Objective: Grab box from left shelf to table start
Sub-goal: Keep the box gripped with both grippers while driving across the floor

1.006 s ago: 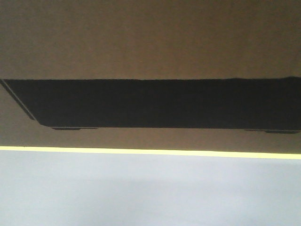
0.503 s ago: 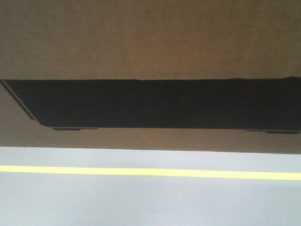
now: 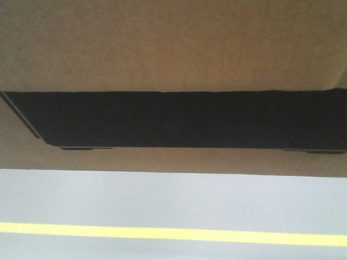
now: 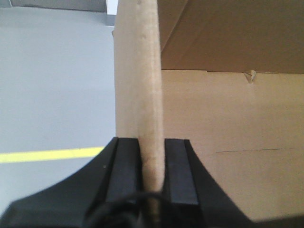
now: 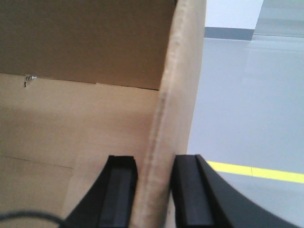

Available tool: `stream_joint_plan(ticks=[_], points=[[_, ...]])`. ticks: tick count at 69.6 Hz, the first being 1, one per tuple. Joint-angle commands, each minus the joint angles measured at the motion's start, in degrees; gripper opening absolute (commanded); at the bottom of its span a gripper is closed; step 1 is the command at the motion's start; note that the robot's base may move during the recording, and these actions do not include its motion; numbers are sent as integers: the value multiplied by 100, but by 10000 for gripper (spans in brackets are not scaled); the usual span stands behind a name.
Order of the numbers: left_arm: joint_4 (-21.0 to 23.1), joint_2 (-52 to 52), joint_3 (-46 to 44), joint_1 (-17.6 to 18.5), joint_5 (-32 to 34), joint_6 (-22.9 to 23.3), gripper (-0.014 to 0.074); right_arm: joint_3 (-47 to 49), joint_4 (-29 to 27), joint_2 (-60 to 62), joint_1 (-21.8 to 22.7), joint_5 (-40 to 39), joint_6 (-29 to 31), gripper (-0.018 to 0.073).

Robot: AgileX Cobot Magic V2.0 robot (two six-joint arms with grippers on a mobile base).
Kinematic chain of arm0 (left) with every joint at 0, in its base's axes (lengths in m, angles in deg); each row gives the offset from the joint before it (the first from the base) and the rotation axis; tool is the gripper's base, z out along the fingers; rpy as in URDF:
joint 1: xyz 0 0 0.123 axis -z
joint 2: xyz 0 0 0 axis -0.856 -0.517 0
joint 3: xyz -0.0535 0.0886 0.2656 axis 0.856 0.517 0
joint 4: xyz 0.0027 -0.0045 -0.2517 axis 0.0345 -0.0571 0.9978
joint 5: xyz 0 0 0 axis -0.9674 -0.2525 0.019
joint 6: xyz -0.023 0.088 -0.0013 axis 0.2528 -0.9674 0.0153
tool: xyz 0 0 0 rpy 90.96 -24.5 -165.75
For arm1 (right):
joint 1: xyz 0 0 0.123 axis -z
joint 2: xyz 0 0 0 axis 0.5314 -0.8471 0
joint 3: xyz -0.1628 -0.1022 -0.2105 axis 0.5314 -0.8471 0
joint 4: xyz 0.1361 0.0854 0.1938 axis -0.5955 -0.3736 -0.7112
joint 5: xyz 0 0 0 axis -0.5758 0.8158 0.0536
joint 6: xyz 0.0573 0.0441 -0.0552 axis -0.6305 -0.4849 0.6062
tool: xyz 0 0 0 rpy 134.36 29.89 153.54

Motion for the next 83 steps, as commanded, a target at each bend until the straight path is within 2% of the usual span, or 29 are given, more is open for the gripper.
stream_joint_plan(ticks=[1, 83], points=[[776, 56, -253, 100, 928, 12, -97, 196, -257, -14, 11, -1007, -24, 56], [776, 56, -253, 100, 928, 12, -97, 196, -257, -14, 11, -1007, -24, 56]])
